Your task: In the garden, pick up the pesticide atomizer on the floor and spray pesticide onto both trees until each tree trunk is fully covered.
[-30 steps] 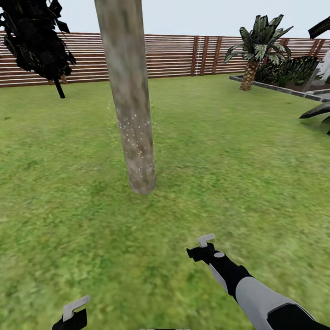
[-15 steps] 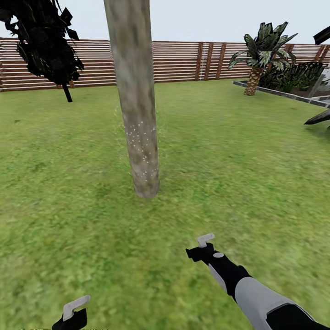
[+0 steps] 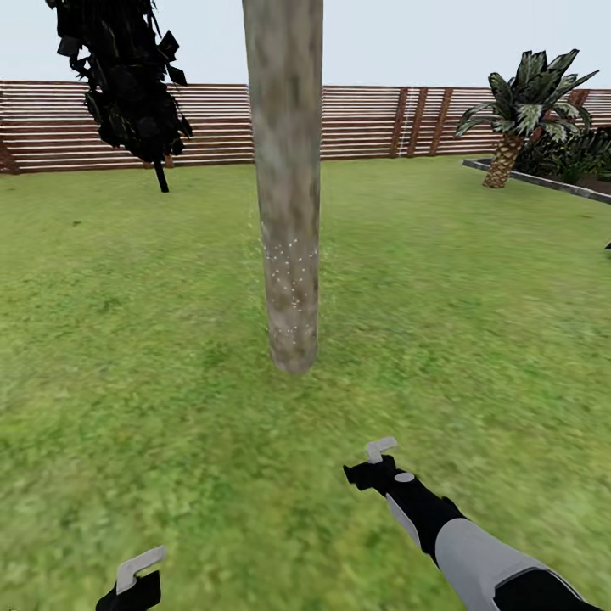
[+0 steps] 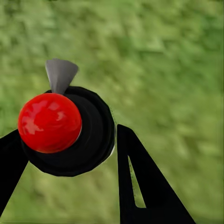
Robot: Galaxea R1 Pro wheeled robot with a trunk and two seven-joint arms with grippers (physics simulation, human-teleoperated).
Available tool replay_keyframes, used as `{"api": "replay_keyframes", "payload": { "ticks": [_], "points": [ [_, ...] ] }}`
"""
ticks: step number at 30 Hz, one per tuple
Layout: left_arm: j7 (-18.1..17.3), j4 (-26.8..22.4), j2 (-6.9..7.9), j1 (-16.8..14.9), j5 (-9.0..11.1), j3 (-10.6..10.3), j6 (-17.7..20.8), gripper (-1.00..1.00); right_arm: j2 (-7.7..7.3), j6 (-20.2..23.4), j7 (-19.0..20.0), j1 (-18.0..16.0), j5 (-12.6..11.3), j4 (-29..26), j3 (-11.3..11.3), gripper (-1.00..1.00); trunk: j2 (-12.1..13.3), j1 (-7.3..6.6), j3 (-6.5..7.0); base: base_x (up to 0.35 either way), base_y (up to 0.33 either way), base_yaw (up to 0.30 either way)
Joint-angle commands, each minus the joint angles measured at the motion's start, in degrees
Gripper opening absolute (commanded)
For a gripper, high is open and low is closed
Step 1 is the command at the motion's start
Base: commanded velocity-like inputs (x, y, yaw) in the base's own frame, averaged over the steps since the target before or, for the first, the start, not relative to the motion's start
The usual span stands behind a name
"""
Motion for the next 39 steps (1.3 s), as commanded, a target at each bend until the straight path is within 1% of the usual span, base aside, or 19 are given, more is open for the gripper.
{"api": "replay_keyframes", "payload": {
  "ticks": [1, 8, 26, 39],
  "points": [
    [0.1, 0.1, -0.04, -0.1, -0.6, 0.4, -0.2, -1.0, -0.04, 0.2, 0.0, 0.0, -0.5, 0.0, 0.3, 1.0, 0.4, -0.23, 0.23, 0.0, 0.0, 0.12],
    [0.1, 0.1, -0.04, -0.1, -0.6, 0.4, -0.2, -1.0, -0.03, 0.2, 0.1, 0.0, -0.5, 0.0, 0.3, 1.0, 3.2, -1.77, 2.1, 0.0, 0.0, 0.027],
    [0.1, 0.6, 0.05, -0.1, -0.6, 0.4, -0.2, -1.0, 0.01, 0.2, 0.1, 0.1, -0.5, -0.1, 0.3, 1.0, 3.2, -1.77, 3.69, 0.0, 0.0, 0.005],
    [0.1, 0.7, 0.05, -0.1, -0.6, 0.4, -0.2, -1.0, 0.05, 0.2, 0.0, 0.1, -0.5, -0.1, 0.3, 1.0, 3.2, -1.77, 3.88, 0.0, 0.0, 0.258]
  ]
}}
